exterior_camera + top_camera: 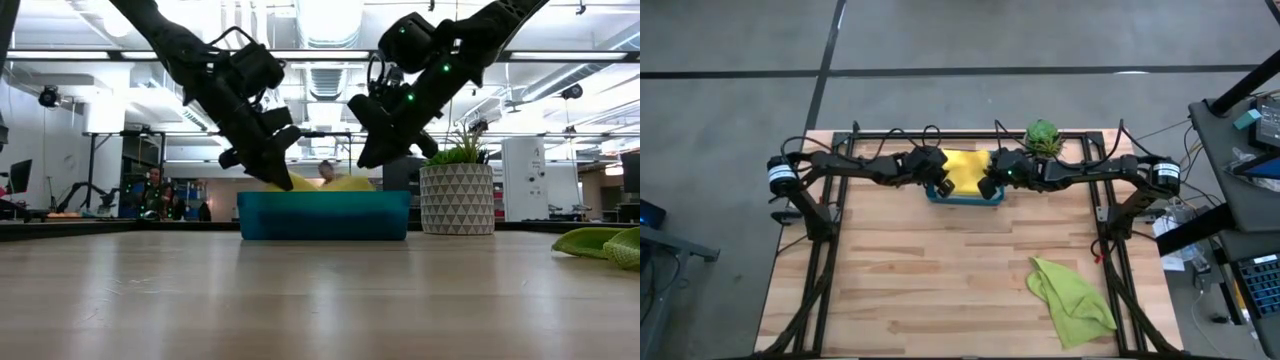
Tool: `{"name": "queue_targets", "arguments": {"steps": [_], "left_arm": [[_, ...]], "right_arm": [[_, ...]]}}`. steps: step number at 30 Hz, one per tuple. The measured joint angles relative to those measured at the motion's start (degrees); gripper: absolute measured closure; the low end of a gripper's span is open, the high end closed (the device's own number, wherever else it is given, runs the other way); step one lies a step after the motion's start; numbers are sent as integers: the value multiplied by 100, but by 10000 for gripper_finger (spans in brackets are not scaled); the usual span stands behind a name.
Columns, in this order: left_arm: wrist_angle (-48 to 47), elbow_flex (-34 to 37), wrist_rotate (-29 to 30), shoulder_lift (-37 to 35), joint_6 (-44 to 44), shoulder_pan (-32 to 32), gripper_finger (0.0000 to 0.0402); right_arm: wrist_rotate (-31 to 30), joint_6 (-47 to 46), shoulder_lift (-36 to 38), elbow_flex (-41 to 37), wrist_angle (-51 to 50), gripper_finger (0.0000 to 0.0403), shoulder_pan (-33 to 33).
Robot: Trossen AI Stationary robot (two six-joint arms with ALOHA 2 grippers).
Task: Fold microfiber towels
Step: Put the folded yellow microfiber cloth into the bin, then fold the green microfiber cloth
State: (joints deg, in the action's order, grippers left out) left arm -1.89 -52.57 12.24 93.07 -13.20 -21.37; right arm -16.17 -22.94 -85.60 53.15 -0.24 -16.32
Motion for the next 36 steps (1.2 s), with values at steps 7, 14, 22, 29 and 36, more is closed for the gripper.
{"name": "queue_targets", "arguments": {"steps": [7, 14, 22, 29, 36], "left_arm": [[-181, -10, 14, -50, 1, -2, 342], [-219, -7, 12, -343, 38, 9, 317], [-792, -7, 180, -1034, 122, 2, 297], [231, 41, 166, -1054, 356, 27, 297], [378, 47, -148, -1172, 511, 920, 297]], "right_arm": [[-57, 4, 0, 0, -82, 276, -13], [-41, 114, 79, 0, 103, 268, -22], [4, 434, 319, 0, 141, 311, 104], [7, 594, 308, 4, 552, 366, 210], [310, 988, 439, 2, 477, 394, 963]]}}
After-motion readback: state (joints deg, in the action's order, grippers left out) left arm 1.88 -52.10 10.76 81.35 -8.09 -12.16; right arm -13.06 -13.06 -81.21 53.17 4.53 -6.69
